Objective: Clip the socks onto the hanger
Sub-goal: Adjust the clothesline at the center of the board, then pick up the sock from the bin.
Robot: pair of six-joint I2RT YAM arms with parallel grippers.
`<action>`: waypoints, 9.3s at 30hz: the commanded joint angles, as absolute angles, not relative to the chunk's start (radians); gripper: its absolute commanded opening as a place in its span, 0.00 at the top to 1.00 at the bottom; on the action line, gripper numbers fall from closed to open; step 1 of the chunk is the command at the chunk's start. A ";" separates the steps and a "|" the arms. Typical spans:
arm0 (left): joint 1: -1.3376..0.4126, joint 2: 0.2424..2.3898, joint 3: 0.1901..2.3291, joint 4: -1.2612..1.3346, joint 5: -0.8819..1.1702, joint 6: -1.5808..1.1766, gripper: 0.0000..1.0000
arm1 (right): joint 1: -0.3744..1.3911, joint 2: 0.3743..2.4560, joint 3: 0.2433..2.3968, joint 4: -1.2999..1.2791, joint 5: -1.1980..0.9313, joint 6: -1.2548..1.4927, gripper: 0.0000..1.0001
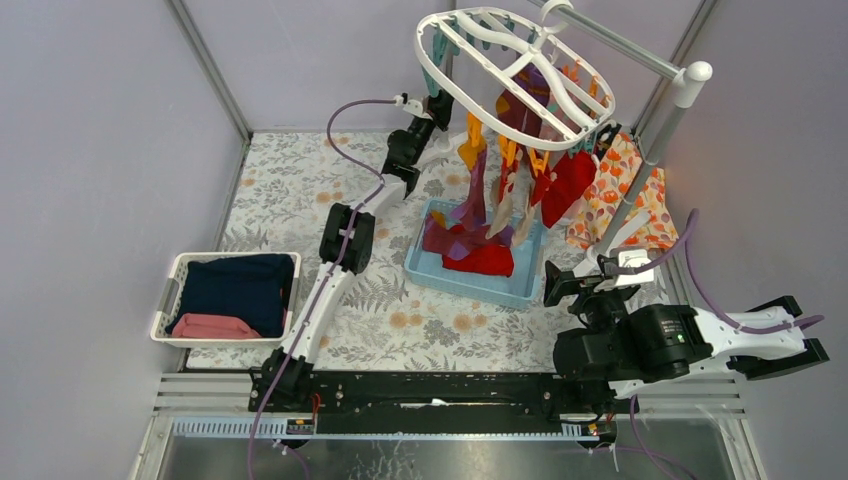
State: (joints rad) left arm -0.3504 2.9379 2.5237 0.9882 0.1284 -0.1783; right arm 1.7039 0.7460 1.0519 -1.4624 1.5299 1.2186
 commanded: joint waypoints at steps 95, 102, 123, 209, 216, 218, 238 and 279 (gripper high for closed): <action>-0.155 1.002 0.551 0.589 0.166 -0.567 0.01 | 2.692 1.047 2.172 -0.801 1.547 -0.442 0.00; -0.149 0.906 0.581 0.492 0.261 -0.558 0.01 | 2.599 1.141 1.651 1.539 1.125 -2.256 0.00; -0.125 0.825 0.752 0.087 0.405 -0.414 0.01 | 1.321 1.321 1.830 1.317 1.174 -2.120 0.00; -0.123 0.775 0.661 0.067 0.520 -0.380 0.01 | -0.098 1.333 0.852 0.369 -0.162 0.330 0.91; -0.123 0.788 0.652 0.094 0.552 -0.400 0.01 | -0.160 1.438 0.934 0.386 -0.161 0.315 0.88; -0.122 0.790 0.649 0.112 0.568 -0.408 0.01 | -0.169 1.468 0.955 0.391 -0.167 0.313 0.88; -0.122 0.802 0.534 0.329 0.715 -0.707 0.01 | -0.189 1.235 0.747 0.406 -0.264 0.346 0.60; -0.673 1.718 0.923 0.341 0.166 -0.348 0.40 | -0.053 0.619 0.336 0.149 -0.290 0.402 0.34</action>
State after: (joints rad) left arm -0.6670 1.6291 0.8505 0.3565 0.2661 -0.4812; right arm -0.0586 0.6144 0.3542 0.1246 -0.3050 0.3786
